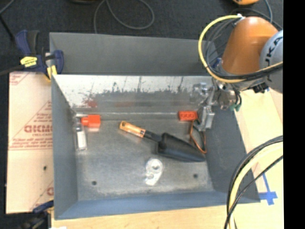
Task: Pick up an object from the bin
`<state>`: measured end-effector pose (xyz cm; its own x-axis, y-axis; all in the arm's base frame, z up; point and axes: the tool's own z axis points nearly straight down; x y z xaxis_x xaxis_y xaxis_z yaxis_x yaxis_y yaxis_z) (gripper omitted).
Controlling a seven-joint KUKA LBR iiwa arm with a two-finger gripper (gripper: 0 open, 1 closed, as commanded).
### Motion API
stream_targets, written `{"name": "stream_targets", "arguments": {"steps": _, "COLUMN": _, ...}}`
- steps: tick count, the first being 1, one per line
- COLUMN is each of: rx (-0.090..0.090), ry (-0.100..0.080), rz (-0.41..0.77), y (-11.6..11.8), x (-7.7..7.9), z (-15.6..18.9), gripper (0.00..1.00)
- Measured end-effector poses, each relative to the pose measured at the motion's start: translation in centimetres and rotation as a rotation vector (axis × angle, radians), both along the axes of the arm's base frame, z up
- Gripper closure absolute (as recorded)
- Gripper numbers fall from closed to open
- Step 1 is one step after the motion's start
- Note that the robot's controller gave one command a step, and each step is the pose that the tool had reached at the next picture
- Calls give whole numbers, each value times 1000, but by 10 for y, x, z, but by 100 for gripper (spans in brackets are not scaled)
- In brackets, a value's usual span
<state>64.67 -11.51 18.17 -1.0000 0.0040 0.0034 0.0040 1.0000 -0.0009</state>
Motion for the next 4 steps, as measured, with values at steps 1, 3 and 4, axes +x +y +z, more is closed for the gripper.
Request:
{"name": "stream_targets", "arguments": {"steps": 1, "rx": -1, "ry": -8, "rz": 2, "y": 0, "x": 2, "z": 6, "gripper": 0}}
{"name": "stream_targets", "arguments": {"steps": 3, "rx": 1, "ry": -8, "rz": -245, "y": 74, "x": -60, "z": -48, "gripper": 0}}
{"name": "stream_targets", "arguments": {"steps": 4, "rx": 1, "ry": -15, "rz": -295, "y": 90, "x": -42, "z": -62, "gripper": 0}}
